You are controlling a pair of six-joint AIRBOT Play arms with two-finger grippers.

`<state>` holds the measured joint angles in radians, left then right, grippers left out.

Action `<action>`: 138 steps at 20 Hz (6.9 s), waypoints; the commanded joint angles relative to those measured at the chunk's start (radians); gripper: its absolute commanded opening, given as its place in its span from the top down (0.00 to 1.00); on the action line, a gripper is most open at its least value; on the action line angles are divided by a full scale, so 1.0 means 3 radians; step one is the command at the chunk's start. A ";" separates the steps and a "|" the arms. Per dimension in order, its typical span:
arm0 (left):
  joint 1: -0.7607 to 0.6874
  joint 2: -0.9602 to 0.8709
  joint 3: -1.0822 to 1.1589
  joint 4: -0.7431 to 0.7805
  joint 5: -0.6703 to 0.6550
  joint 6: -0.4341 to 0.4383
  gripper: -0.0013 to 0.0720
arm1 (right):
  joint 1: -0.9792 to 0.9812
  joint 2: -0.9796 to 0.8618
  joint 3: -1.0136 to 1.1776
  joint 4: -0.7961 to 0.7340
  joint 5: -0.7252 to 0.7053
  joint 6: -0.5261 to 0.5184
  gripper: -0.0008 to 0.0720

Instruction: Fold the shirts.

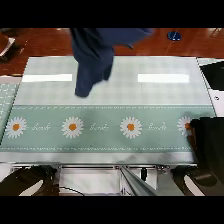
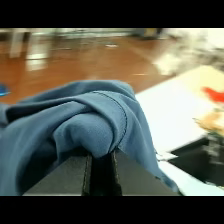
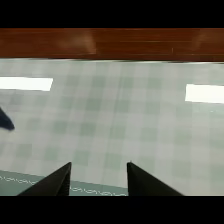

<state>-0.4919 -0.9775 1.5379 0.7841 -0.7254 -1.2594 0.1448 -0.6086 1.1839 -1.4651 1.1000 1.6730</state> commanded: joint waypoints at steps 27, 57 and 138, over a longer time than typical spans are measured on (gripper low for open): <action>0.1905 0.1059 -0.2481 0.0868 -0.0884 -0.0882 0.29 | -0.1724 -0.0174 -0.0526 -0.1428 0.0203 0.0262 0.43; -0.0090 -0.0352 -0.3471 -0.1542 -0.0009 0.0758 0.94 | 0.0197 -0.1925 -0.2118 0.2013 -0.0666 -0.0675 0.43; 0.2968 -0.0266 -0.3204 -0.0436 -0.1492 0.0249 0.29 | -0.2560 -0.1666 -0.1193 0.1498 -0.0100 -0.0809 0.48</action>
<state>0.4217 -1.0721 0.7540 0.7826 -1.1641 -1.2572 -0.5270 -1.1713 1.0401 -1.2381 1.1416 1.5211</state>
